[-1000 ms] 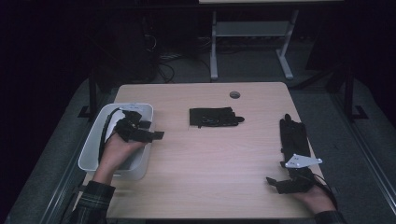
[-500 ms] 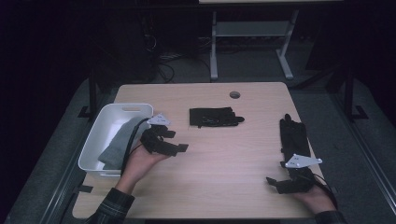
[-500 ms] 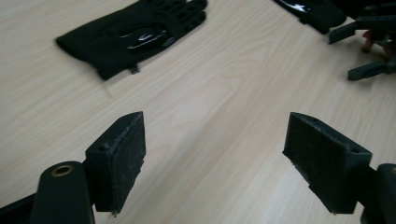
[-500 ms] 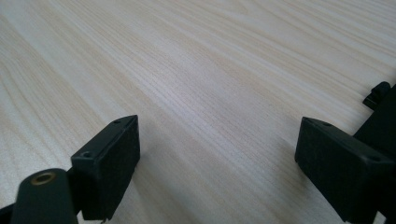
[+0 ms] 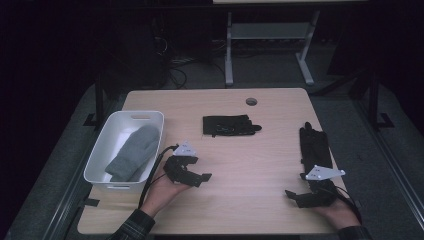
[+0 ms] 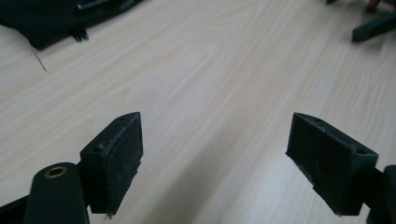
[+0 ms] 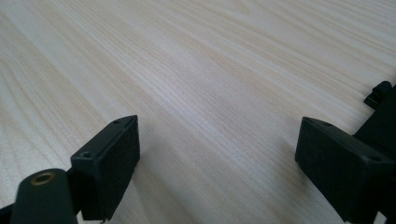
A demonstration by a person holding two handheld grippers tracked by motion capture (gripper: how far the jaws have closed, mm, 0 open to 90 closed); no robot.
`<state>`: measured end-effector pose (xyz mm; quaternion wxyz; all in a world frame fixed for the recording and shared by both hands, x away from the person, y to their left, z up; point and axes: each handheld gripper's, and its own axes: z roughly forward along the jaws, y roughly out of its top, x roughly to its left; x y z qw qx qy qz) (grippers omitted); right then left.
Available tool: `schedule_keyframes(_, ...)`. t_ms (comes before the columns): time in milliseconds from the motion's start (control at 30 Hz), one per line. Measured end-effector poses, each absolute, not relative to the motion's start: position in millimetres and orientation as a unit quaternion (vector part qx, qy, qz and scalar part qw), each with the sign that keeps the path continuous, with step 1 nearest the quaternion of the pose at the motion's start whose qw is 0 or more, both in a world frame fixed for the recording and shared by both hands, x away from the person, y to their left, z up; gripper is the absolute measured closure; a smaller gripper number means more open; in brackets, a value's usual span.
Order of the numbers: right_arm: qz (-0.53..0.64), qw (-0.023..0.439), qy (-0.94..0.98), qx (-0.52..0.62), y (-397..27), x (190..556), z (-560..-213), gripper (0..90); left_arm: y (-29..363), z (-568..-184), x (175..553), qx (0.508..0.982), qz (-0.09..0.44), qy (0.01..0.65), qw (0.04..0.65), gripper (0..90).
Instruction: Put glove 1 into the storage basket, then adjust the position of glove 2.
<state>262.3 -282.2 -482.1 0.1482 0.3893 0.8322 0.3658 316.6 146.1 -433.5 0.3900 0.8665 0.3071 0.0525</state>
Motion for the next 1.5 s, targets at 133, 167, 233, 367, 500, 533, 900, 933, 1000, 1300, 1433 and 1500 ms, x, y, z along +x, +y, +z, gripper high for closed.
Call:
schedule_keyframes(133, 0.366, 0.148, 0.832, 0.389, -282, 262, -482, 13.8, 146, -447, 314, 0.879, 0.055, 0.305, 0.361, 17.1)
schedule_keyframes(167, 0.366, 0.148, 0.832, 0.389, -282, 262, -482, 13.9, 147, -449, 313, 0.88, 0.056, 0.306, 0.358, 16.9)
schedule_keyframes(233, 0.366, 0.148, 0.832, 0.389, -282, 262, -482, 13.9, 149, -454, 313, 0.88, 0.053, 0.308, 0.359, 16.8)
schedule_keyframes(367, 0.366, 0.148, 0.832, 0.389, -282, 262, -482, 14.1, 149, -463, 314, 0.876, 0.042, 0.31, 0.367, 15.0)
schedule_keyframes(500, 0.367, 0.148, 0.833, 0.388, -283, 262, -482, 14.4, 146, -469, 313, 0.881, 0.051, 0.296, 0.365, 12.5)
schedule_keyframes(533, 0.367, 0.148, 0.833, 0.387, -283, 262, -482, 14.4, 146, -469, 312, 0.885, 0.057, 0.288, 0.361, 12.5)
schedule_keyframes(900, 0.361, 0.148, 0.835, 0.388, -280, 261, -475, 24.3, 150, -477, 305, 0.889, 0.102, 0.243, 0.375, 12.3)
schedule_keyframes(933, 0.362, 0.149, 0.834, 0.388, -280, 261, -474, 26.2, 150, -477, 305, 0.889, 0.103, 0.243, 0.375, 12.3)
schedule_keyframes(1000, 0.365, 0.149, 0.833, 0.389, -280, 260, -471, 31.8, 150, -477, 305, 0.888, 0.103, 0.244, 0.375, 12.3)
schedule_keyframes(1300, 0.375, 0.157, 0.819, 0.404, -284, 270, -451, 66.5, 150, -478, 304, 0.887, 0.102, 0.246, 0.378, 12.3)
schedule_keyframes(1433, 0.376, 0.163, 0.813, 0.414, -287, 283, -443, 84.1, 150, -478, 305, 0.886, 0.103, 0.246, 0.38, 12.3)
schedule_keyframes(1500, 0.377, 0.165, 0.811, 0.416, -288, 288, -441, 90.0, 150, -478, 305, 0.886, 0.103, 0.246, 0.379, 12.3)
